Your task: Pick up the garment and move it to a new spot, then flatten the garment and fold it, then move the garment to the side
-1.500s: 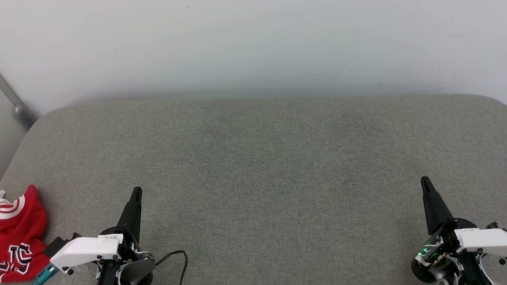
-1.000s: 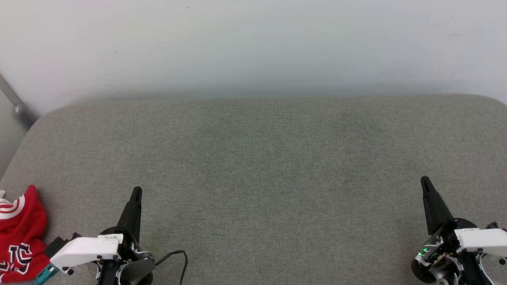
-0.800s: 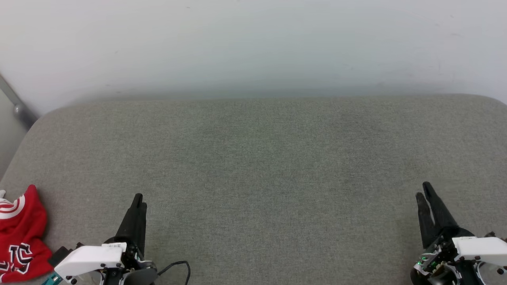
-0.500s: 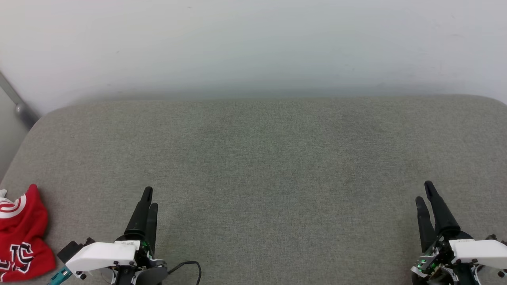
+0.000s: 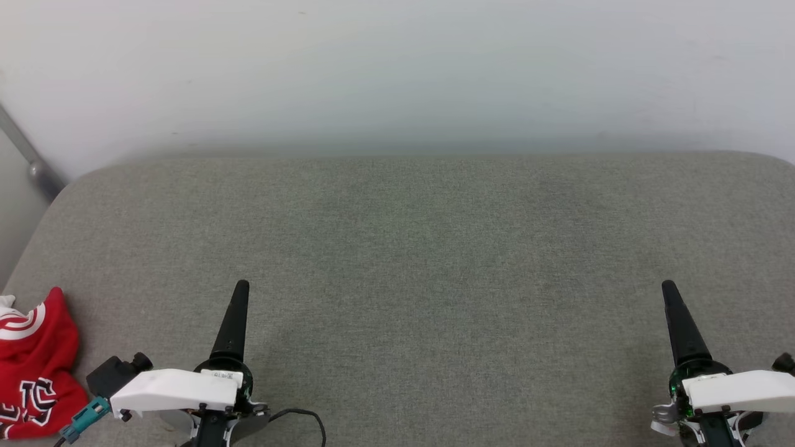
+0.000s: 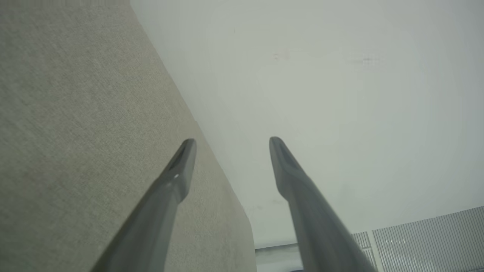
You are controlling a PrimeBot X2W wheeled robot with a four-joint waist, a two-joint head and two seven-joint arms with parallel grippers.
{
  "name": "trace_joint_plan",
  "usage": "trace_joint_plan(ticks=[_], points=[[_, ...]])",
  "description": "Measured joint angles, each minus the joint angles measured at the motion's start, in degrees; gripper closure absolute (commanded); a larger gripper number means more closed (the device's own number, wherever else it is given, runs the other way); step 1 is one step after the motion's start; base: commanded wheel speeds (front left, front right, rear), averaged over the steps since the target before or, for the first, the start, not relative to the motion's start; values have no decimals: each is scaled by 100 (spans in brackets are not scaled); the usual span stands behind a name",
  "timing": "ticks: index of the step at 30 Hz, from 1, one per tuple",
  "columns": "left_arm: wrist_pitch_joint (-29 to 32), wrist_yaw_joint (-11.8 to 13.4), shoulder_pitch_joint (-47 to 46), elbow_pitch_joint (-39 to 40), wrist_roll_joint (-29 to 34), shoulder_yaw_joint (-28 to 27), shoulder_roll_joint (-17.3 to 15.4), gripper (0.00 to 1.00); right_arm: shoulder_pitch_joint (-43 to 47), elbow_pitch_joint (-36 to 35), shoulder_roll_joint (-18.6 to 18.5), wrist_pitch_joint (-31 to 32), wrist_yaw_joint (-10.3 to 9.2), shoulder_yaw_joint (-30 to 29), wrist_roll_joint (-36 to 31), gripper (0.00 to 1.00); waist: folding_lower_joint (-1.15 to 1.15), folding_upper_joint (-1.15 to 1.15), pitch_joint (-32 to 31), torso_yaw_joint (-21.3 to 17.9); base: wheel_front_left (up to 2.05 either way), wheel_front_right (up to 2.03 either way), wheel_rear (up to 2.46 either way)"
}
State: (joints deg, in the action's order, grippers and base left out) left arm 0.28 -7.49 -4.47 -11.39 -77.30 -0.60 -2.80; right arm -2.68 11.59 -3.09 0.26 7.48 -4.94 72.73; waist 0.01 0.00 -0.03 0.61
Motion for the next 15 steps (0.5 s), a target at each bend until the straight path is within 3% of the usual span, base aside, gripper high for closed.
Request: trace_joint_plan(ticks=[15], points=[[-321,1,93,301,2083,254,5,0,128,-433,18,-224,1,25,-2351,0,0,0,-32,57,0,0,0]])
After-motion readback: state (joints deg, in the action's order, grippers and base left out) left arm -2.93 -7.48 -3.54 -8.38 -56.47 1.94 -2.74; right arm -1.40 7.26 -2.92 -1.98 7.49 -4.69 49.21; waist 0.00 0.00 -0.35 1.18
